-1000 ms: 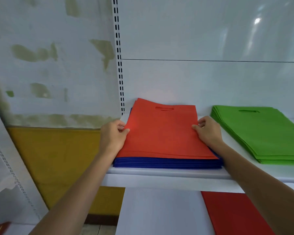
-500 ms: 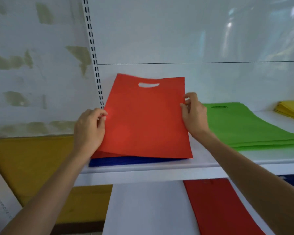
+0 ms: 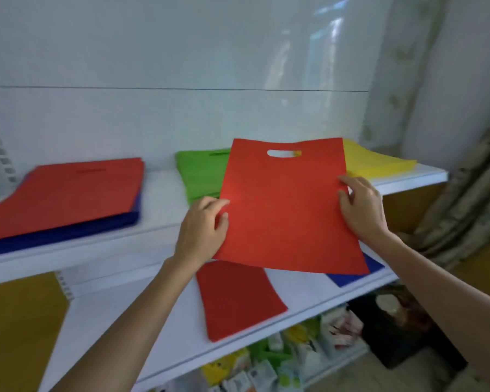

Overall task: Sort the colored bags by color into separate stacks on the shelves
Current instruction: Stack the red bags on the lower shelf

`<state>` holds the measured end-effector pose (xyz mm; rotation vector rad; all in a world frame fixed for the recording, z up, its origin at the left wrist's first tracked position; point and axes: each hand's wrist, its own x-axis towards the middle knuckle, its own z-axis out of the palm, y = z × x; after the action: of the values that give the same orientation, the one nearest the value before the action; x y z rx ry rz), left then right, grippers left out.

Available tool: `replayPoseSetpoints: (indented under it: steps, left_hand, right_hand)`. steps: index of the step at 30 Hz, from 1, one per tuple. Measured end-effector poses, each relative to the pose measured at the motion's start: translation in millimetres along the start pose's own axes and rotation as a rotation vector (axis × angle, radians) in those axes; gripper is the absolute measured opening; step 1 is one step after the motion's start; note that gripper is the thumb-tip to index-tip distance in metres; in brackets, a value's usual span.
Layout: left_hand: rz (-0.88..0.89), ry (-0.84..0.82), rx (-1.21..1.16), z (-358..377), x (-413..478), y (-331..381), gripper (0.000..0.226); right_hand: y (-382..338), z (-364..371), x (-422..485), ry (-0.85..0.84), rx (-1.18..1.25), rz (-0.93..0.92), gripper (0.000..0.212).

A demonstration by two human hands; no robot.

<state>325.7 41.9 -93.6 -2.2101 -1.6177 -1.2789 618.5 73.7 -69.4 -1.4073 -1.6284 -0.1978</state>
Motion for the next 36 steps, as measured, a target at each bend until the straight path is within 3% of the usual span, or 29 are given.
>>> replayPoseSetpoints:
  steps: [3,5,12,20,27,31,36]
  left_hand:
    - [0.01,-0.105,-0.071,57,-24,45,0.052]
    - [-0.01,-0.17,-0.121,94,-49,66,0.041]
    - [-0.233,-0.426,-0.249,188,-137,81,0.031]
    - [-0.547,-0.462,-0.174,214,-214,-8,0.029]
    - [-0.656,-0.28,-0.065,221,-205,-109,0.029]
    - [-0.677,-0.378,-0.014,233,-197,-158,0.041]
    - [-0.706,-0.489,0.006,253,-183,-199,0.053]
  right_hand:
    - [70,-32,-48,-0.048,-0.132,0.06,0.03]
    - [112,-44,-85,-0.122,-0.185,0.096,0.028]
    - [187,-36,-154,-0.328,-0.25,0.316,0.031]
    - [181,104,-215,-0.548,-0.115,0.307,0.024]
    - [147,239,-198,-0.591,0.009,0.199,0.033]
    - [141,313,-175,-0.633,0.09,0.126,0.042]
    - [145,377,-157,-0.645,0.138,0.148,0.035]
